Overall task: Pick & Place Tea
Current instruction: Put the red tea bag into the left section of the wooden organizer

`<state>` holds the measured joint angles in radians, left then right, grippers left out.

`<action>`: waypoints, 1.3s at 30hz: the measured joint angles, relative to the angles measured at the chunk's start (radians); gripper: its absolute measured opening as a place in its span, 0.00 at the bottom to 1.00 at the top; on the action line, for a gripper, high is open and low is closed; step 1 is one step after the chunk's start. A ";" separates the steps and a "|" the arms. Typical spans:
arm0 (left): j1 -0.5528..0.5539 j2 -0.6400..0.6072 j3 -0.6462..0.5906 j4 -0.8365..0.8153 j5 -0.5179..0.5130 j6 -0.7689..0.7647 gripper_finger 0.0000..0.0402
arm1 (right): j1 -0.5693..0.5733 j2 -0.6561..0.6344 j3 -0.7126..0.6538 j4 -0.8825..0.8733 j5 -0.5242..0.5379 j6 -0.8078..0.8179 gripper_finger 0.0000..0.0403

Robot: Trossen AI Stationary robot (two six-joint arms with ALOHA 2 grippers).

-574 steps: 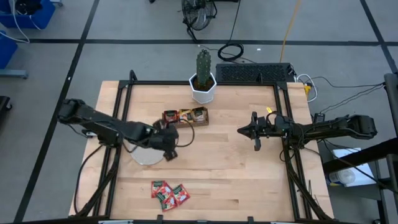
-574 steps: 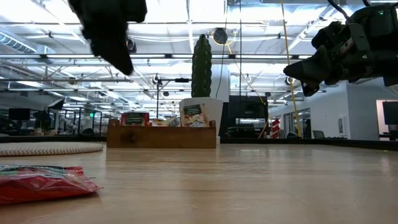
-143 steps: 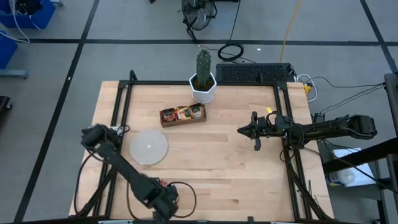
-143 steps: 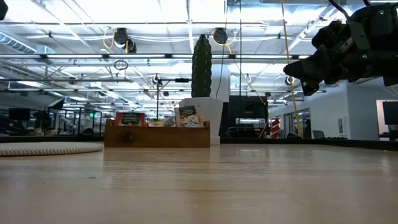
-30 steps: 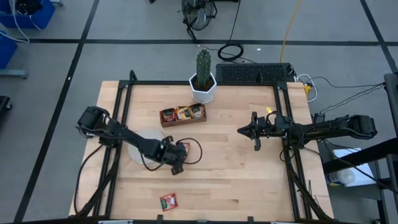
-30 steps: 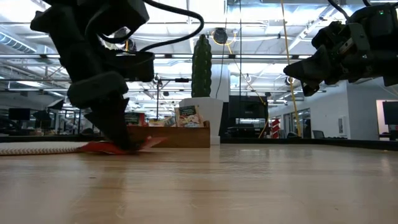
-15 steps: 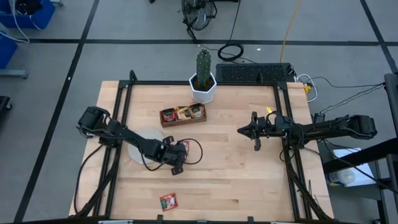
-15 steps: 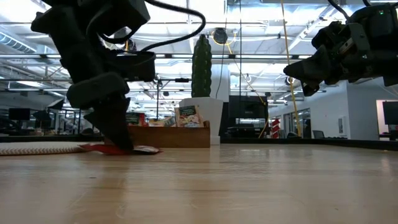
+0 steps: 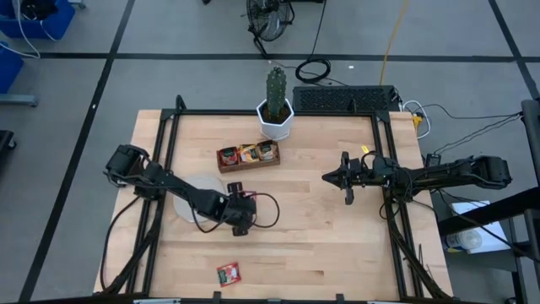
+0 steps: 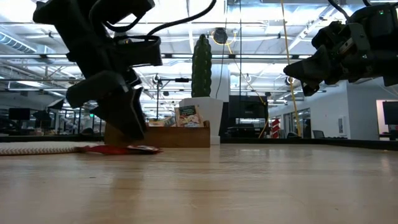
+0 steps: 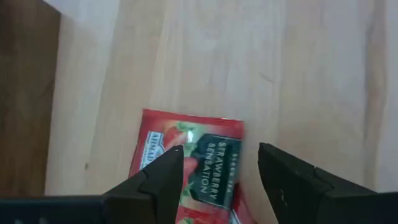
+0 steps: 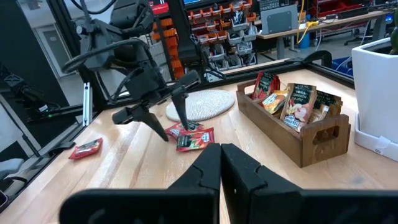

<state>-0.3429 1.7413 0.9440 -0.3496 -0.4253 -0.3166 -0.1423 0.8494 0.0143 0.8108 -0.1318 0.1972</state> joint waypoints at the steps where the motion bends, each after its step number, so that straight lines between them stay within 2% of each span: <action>1: -0.005 0.001 0.000 0.004 0.006 0.005 0.52 | 0.000 0.000 0.000 0.000 0.000 0.000 0.00; 8: -0.055 0.024 0.001 0.046 -0.023 0.080 0.52 | 0.000 0.000 0.000 0.000 0.000 0.000 0.00; 15: -0.031 0.099 0.002 0.063 -0.082 0.172 0.52 | 0.000 0.000 0.000 0.006 0.000 0.000 0.00; 21: -0.021 0.175 0.007 0.090 -0.110 0.178 0.52 | 0.000 0.000 0.000 0.005 0.000 0.000 0.00; 29: -0.027 0.136 0.002 0.055 -0.118 0.172 0.52 | 0.000 0.000 0.000 0.007 0.000 0.000 0.00; 39: -0.043 0.095 0.002 -0.116 -0.080 0.070 0.52 | 0.000 0.000 0.000 0.007 0.000 0.000 0.00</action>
<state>-0.3859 1.8366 0.9461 -0.4653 -0.5053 -0.2464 -0.1424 0.8490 0.0143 0.8178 -0.1318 0.1972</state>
